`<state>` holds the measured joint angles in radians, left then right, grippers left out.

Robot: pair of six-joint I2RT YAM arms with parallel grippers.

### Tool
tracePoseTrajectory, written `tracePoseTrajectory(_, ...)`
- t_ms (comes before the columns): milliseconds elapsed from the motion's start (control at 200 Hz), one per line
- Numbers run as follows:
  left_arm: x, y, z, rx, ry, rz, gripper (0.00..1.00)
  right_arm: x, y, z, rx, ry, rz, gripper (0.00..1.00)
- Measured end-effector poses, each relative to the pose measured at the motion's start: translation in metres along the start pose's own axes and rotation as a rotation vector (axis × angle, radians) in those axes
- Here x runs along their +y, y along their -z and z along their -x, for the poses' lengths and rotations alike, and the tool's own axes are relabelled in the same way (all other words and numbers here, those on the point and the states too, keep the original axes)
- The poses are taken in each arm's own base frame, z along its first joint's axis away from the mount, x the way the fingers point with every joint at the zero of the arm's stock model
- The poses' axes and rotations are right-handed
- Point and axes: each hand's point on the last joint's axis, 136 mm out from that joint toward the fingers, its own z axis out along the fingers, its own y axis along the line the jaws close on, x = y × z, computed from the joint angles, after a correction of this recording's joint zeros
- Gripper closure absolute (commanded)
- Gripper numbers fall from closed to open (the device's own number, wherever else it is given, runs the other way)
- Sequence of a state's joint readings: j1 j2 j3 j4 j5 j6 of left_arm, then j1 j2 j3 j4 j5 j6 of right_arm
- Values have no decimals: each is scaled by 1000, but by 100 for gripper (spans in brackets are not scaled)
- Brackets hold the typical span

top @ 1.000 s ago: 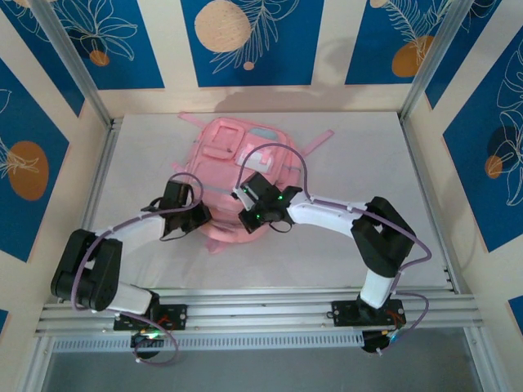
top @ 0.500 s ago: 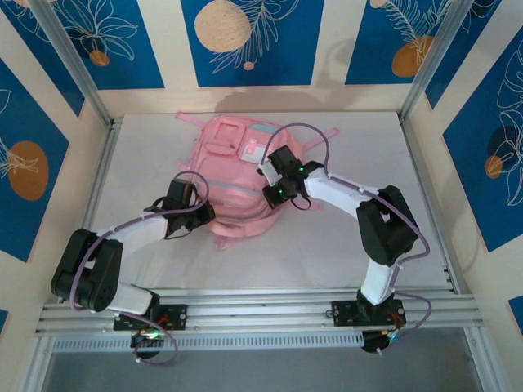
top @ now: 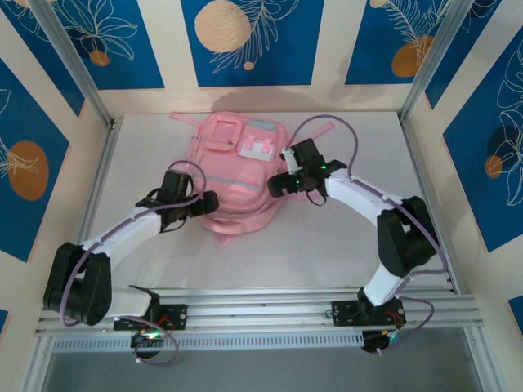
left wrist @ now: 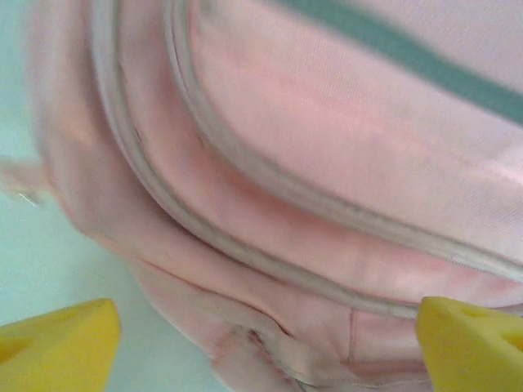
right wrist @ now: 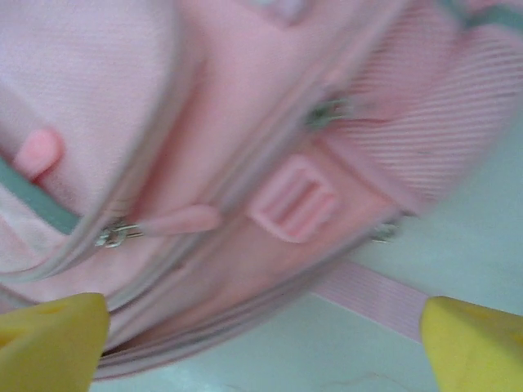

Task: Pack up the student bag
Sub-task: Reset both arms

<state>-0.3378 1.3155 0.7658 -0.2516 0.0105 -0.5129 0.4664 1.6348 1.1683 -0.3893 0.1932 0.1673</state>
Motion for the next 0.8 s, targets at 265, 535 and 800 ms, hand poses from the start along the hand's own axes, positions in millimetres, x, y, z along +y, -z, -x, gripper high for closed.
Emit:
tracePoseTrajectory(265,47,13,42,-236,-245,290,0,-119,9,-44,-78,-222,-301,4)
tracePoseTrajectory(535,81,9,52,-375,-435,446,0,-163,9,-55,-260,-187,-409,2)
tracePoseTrajectory(800,112,-3,54,-512,-396,397,0,-191,19,-76,-445,-252,-392,1)
